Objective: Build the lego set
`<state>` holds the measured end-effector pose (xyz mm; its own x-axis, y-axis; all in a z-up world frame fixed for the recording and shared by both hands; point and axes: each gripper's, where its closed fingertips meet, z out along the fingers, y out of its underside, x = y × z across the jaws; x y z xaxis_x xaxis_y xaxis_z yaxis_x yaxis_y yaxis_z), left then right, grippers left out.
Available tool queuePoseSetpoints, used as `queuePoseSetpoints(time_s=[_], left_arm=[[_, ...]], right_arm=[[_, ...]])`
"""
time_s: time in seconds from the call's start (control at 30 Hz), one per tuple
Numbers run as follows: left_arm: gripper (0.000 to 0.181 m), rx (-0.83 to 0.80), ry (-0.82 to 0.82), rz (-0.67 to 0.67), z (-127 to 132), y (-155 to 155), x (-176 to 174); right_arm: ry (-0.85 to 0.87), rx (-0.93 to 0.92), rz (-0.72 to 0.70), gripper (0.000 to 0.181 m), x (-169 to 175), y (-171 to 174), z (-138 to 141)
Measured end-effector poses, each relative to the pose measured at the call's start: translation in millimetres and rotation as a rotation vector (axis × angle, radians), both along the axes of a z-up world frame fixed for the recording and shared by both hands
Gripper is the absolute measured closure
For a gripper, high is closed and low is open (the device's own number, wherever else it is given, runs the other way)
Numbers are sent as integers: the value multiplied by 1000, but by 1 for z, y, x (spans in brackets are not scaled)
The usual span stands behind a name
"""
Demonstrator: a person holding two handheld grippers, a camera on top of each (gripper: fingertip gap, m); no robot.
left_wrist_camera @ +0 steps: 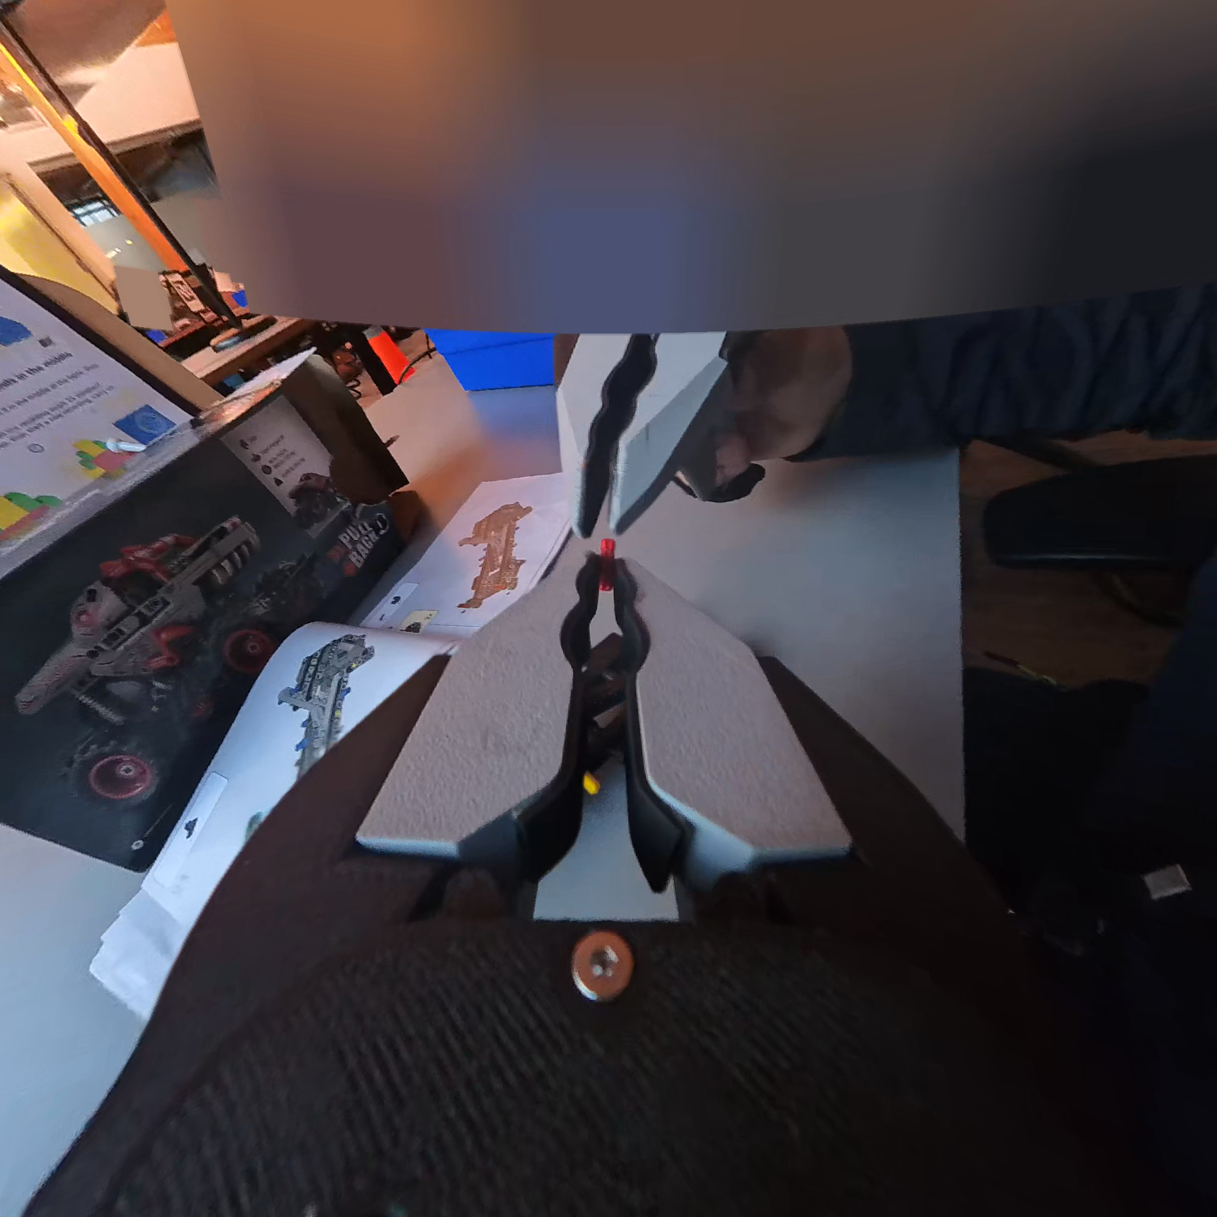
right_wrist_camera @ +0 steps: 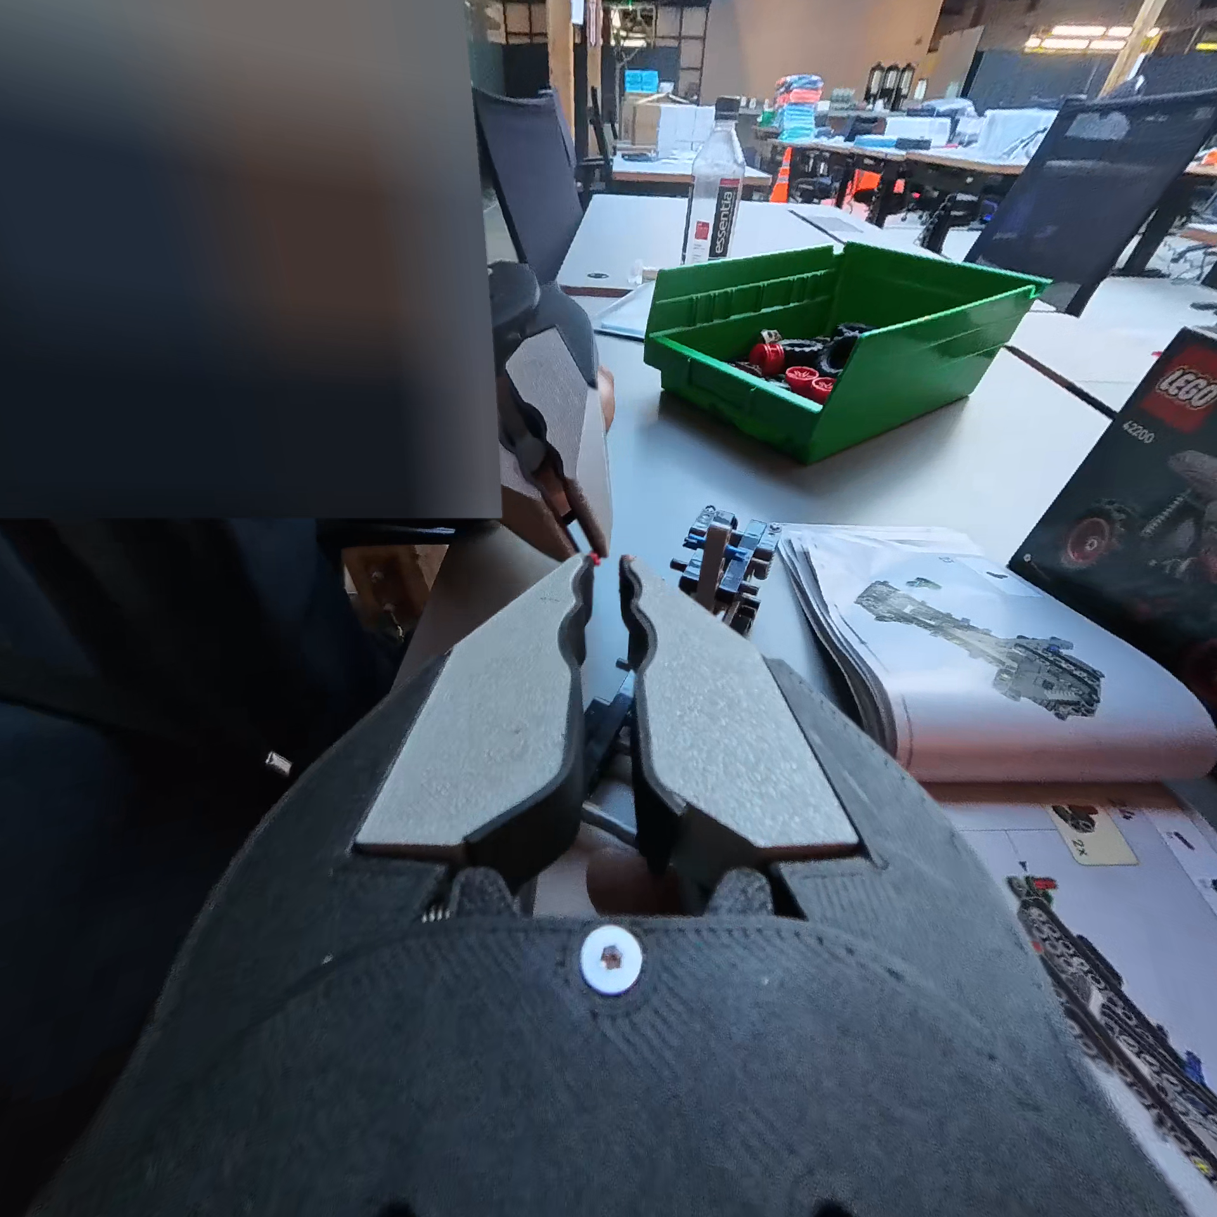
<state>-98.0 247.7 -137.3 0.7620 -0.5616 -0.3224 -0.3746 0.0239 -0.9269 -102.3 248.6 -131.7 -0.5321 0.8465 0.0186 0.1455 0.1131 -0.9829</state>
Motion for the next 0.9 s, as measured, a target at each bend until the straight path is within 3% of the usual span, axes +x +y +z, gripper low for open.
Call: queuePoseSetpoints(time_s=[0.57,0.9], left_arm=[[180,95,193,133,-11,11,-2],[173,-27,82,156,-22,19,-14]], right_arm=[[-114,-92,15,181,-4,3,-15],[-112,-87,-48,181,-6,19,-16]])
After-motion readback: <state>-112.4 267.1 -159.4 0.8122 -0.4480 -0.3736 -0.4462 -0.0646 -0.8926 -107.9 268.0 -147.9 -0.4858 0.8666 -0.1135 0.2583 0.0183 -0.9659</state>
